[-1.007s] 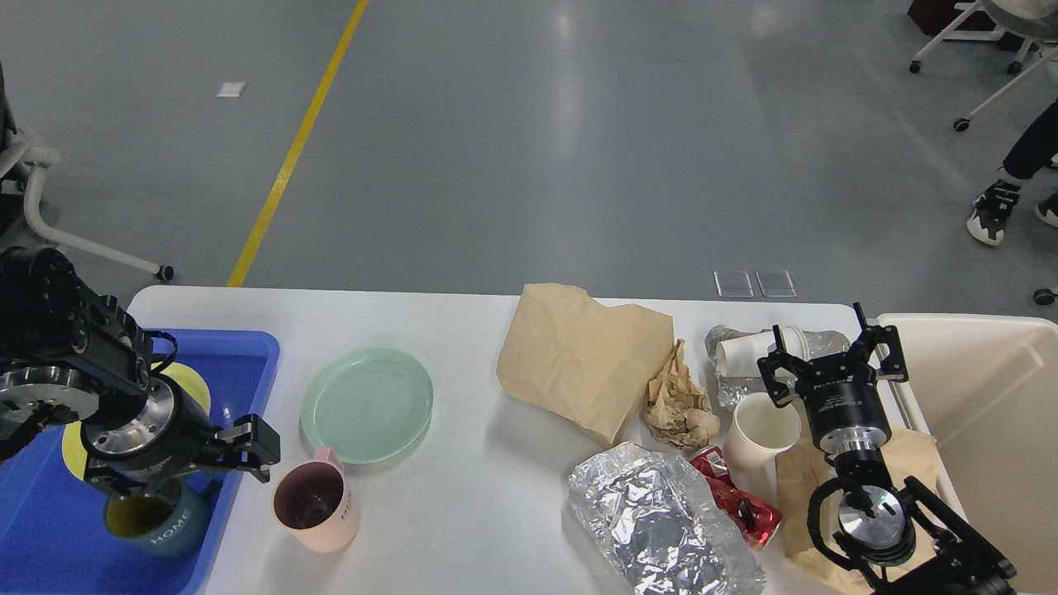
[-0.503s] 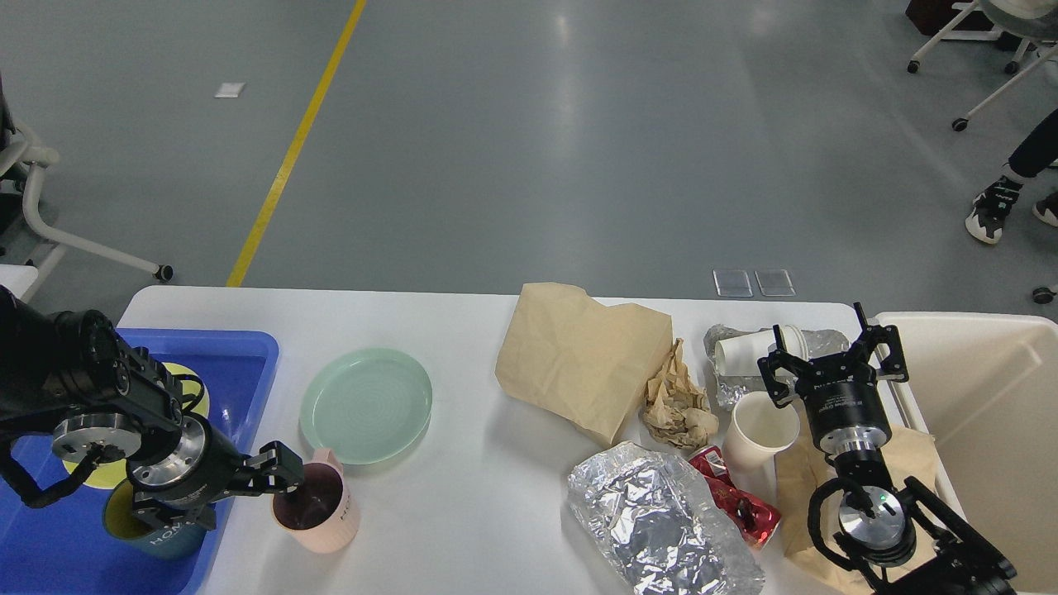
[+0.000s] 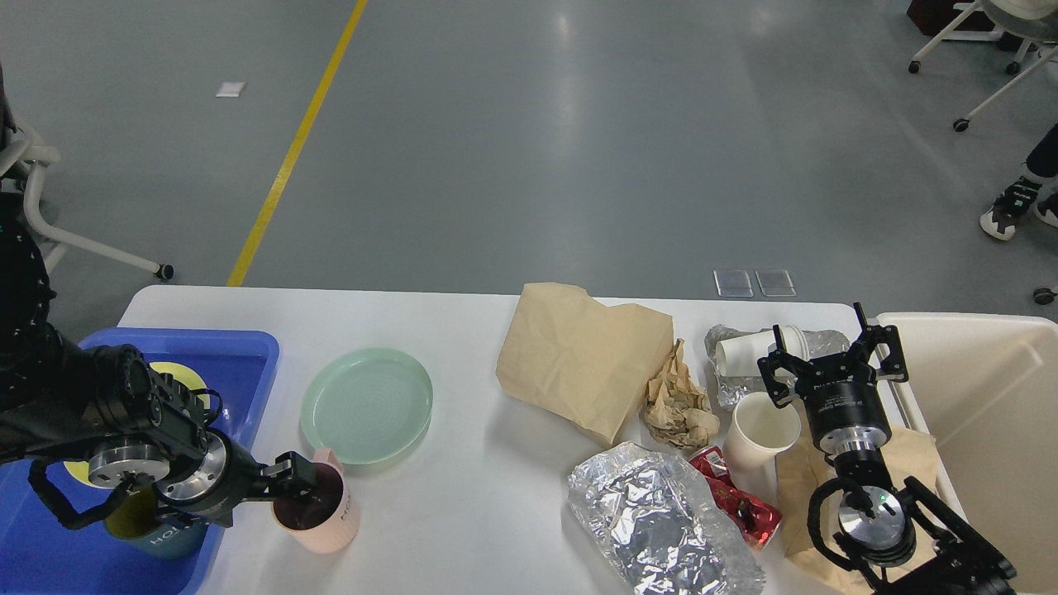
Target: Tidy desktop
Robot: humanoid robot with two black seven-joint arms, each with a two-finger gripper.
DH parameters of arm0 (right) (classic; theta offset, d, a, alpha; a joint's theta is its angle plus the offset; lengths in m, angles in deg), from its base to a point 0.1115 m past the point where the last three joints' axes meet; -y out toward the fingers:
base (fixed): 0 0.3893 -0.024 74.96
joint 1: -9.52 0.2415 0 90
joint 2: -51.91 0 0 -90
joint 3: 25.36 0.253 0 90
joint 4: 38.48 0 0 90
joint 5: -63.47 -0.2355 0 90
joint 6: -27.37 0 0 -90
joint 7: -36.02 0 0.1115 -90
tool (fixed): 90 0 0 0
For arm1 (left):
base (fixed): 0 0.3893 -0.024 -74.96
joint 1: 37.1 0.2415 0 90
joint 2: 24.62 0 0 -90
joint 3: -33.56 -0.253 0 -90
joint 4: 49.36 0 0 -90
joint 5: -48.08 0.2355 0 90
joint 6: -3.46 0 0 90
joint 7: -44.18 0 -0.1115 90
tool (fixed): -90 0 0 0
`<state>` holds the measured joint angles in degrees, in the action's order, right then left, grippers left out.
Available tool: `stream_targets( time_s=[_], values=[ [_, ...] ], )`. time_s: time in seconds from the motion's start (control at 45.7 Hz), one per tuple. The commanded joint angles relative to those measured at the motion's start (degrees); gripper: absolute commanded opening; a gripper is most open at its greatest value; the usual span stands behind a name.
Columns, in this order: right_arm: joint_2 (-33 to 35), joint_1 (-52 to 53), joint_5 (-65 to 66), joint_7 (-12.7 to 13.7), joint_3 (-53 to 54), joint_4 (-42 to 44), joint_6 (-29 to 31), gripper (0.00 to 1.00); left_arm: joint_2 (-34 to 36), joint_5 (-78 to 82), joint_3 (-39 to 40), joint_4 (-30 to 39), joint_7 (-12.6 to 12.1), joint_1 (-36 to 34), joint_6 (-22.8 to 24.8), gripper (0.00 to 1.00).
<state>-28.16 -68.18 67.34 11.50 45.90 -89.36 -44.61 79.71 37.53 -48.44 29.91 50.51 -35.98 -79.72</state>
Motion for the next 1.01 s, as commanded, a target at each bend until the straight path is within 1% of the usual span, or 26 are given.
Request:
stream_targets(
  time_s=[0.0,0.131,0.241,0.394,0.481,0.525,0.635,0.788,0.853,0.985],
  values=[
    [0.0,0.0,0.0,0.0,0.0,0.0,0.0,1.0,-0.2,0.1,2.0,0.0,0.1,1.0,-1.3,0.91],
    [0.0,0.0,0.0,0.0,0.0,0.0,0.0,1.0,-0.2,0.1,2.7,-0.2,0.1,1.7,-1.4,0.91],
    [0.0,0.0,0.0,0.0,0.0,0.0,0.0,1.0,-0.9,0.2,2.8,-0.4,0.1,1.9,-1.5,0.86],
    [0.0,0.0,0.0,0.0,0.0,0.0,0.0,1.0,-1.0,0.2,2.8,-0.4,0.1,2.3,-1.5,0.66],
    [0.0,0.0,0.0,0.0,0.0,0.0,0.0,1.0,-1.0,0.2,2.7,-0.5,0.0,2.6,-1.5,0.6],
    [0.0,0.0,0.0,0.0,0.0,0.0,0.0,1.0,-1.0,0.2,2.7,-0.4,0.0,2.6,-1.5,0.55],
    [0.0,0.0,0.0,0.0,0.0,0.0,0.0,1.0,-1.0,0.2,2.7,-0.4,0.0,2.8,-1.5,0.45],
    [0.0,0.0,0.0,0.0,0.0,0.0,0.0,1.0,-1.0,0.2,2.8,-0.4,0.0,2.8,-1.5,0.39],
    [0.0,0.0,0.0,0.0,0.0,0.0,0.0,1.0,-1.0,0.2,2.8,-0.4,0.0,2.9,-1.5,0.31],
    [0.0,0.0,0.0,0.0,0.0,0.0,0.0,1.0,-1.0,0.3,2.7,-0.4,0.0,3.2,-1.5,0.19]
  ],
)
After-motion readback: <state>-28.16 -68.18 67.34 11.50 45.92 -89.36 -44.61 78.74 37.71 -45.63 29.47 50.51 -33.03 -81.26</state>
